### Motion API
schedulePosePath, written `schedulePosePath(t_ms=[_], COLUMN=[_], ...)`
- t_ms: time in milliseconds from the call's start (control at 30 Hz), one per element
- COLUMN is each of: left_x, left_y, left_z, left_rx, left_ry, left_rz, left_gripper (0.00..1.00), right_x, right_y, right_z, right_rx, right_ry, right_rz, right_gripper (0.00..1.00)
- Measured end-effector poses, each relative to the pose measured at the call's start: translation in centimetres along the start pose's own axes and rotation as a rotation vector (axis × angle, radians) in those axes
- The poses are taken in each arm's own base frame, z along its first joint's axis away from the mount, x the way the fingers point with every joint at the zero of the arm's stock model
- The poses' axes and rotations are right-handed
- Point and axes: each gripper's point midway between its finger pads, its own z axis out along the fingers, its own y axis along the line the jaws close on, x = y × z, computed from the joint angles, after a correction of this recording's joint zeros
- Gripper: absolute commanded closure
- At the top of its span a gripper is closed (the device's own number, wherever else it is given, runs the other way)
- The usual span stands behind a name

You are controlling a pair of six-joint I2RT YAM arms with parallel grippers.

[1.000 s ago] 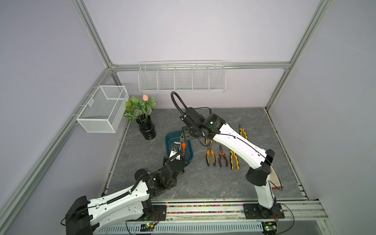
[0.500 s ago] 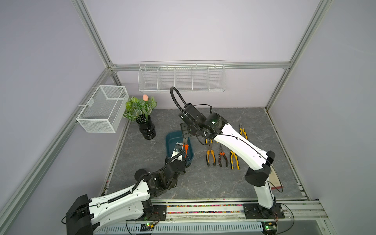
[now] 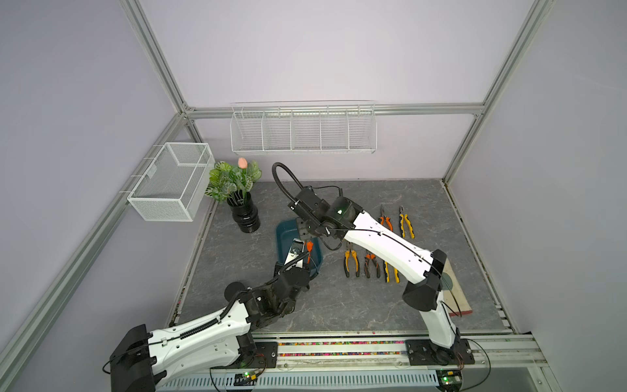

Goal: Take the pliers out of the storage box
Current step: Pick up the pliers from the storage box.

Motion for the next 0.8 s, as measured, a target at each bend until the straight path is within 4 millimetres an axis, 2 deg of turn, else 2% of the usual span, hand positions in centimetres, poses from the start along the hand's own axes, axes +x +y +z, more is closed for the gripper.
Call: schedulePosePath(t_ms=[167,333,800], left_x=[0.6,0.6,-0.1], left_y=[0.0,-0.1,0.2], left_z=[0.2,0.4,0.7], left_rx=[-0.017,-0.029,-0.081], left_ry=[0.017,0.013,-0.023], left_rz=[0.023,0.005,-0.026], left_gripper=[1.00,1.00,1.00], right_x=[0.4,0.5,0.9], right_y=[-0.2,0.2,1.0], right_z=[0.4,0.6,0.6], right_rx=[-0.014,-0.055,-0.162], right_ry=[-0.016,-0.034,-0.027], right_rz=[0.056,0.121,0.295], right_gripper=[0.59,0.64,0.59])
